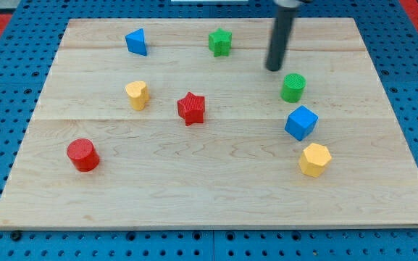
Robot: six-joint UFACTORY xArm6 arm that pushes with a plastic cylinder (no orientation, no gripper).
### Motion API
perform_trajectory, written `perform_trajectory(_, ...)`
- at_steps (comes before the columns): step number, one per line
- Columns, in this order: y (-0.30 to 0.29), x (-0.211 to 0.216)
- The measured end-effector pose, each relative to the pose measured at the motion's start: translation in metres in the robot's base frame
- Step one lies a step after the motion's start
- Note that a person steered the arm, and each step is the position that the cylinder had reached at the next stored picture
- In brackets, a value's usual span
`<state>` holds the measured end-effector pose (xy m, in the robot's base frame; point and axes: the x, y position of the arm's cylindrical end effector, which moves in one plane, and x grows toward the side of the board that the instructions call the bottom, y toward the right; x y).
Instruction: Push the red star towards bottom center
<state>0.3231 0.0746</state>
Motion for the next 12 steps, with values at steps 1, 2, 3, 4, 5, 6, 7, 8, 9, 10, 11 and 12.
perform_trajectory(1,-0.094,0.006)
perform_trajectory(2,-0.145,0.025)
perform_trajectory(3,-0.121,0.051)
perform_trajectory(4,-0.072,0.087)
perform_trajectory(5,-0.097,0.113)
perform_trajectory(6,-0.109,0.105)
perform_trajectory(7,-0.137,0.103)
perform_trajectory(8,-0.175,0.102)
perform_trajectory(9,-0.194,0.112)
perform_trajectory(10,-0.159,0.143)
perform_trajectory(11,-0.093,0.153)
perform_trajectory(12,-0.088,0.176)
